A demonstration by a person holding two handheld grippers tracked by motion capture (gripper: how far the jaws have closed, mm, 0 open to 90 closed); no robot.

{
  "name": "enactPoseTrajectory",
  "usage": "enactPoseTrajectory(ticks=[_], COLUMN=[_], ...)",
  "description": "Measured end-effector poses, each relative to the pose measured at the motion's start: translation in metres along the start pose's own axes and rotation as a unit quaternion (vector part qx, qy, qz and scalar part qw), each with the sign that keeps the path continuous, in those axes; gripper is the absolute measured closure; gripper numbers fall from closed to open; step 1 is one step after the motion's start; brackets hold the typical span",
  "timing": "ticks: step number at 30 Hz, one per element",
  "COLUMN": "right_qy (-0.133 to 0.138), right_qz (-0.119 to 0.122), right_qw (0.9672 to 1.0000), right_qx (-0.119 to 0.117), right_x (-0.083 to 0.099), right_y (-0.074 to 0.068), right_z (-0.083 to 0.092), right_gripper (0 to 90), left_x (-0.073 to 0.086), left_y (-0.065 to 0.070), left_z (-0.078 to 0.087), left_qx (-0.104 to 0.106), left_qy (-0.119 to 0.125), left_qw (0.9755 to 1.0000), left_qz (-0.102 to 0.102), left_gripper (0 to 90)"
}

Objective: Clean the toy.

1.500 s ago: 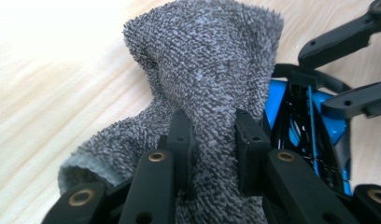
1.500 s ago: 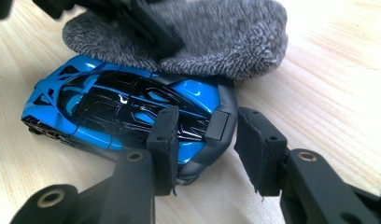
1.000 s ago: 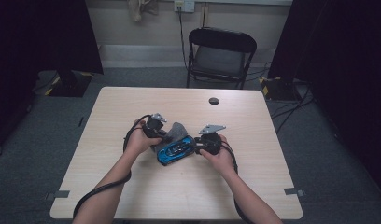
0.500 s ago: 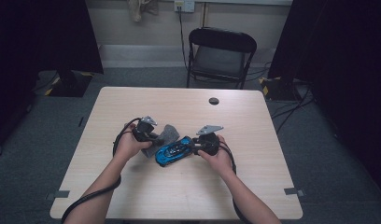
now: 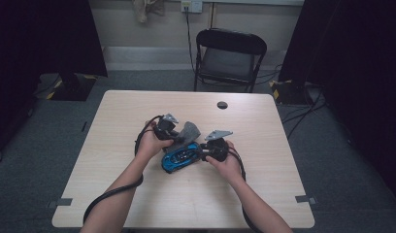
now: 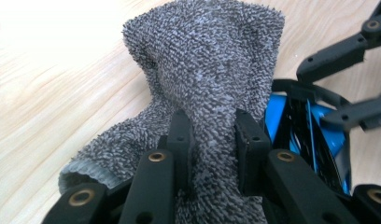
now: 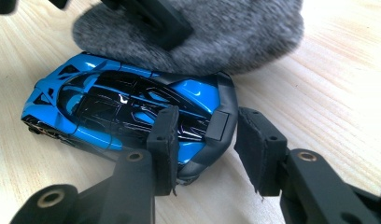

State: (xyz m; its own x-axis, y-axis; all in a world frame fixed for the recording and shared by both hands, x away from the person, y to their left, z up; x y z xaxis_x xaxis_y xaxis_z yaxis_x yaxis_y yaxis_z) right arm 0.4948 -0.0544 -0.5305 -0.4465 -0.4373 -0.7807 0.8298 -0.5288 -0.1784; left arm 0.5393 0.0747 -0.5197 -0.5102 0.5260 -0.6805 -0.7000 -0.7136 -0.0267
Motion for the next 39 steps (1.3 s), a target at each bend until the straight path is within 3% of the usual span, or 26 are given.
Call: enactPoseTrajectory(ticks=[4,7,10,16,28,32,39], right_qy=[0.002,0.001,0.000,-0.001,0.000,-0.006,-0.006], right_qz=[-0.003,-0.002,-0.001,0.000,0.002,0.008,0.007], right_qw=[1.0000,1.0000,1.0000,1.0000,1.0000,1.0000,1.0000], right_qx=[-0.001,-0.001,0.001,0.002,-0.002,-0.001,-0.001], right_x=[0.000,0.000,0.000,0.000,-0.001,-0.001,-0.002], right_y=[0.000,0.000,0.000,-0.001,-0.002,-0.004,-0.004], right_z=[0.000,0.000,0.000,0.000,-0.001,-0.002,-0.002], right_gripper=[59.6,59.6,59.6,59.6,59.6,59.6,59.6], left_x=[0.003,0.005,0.007,0.012,0.033,0.040,0.055], left_y=[0.002,0.001,0.001,-0.001,-0.006,-0.011,-0.016], left_z=[-0.005,-0.004,-0.001,0.003,0.024,0.031,0.043], left_qx=[0.003,0.008,0.008,0.009,0.011,0.001,0.003], left_qy=[-0.003,-0.003,-0.008,-0.008,-0.021,-0.024,-0.022], left_qw=[1.0000,0.9999,0.9999,0.9999,0.9997,0.9997,0.9997], left_qz=[-0.002,0.010,0.003,0.009,-0.003,-0.004,0.007], left_gripper=[71.8,71.8,71.8,71.9,71.9,71.8,71.9])
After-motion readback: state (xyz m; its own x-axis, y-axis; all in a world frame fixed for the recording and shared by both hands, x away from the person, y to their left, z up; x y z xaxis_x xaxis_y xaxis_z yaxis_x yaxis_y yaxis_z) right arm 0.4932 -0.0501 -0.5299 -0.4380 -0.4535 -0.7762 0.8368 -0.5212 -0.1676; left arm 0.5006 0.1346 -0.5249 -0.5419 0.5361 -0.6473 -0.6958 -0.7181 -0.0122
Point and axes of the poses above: each handheld gripper's, and its own axes: z roughly backward along the jaws, x roughly out of its underside, y roughly to its right, the point moved 8 cm from there along -z, roughly forward along the jaws, and after that the axes turned 11 degrees about -x, right-handed, at the moved point
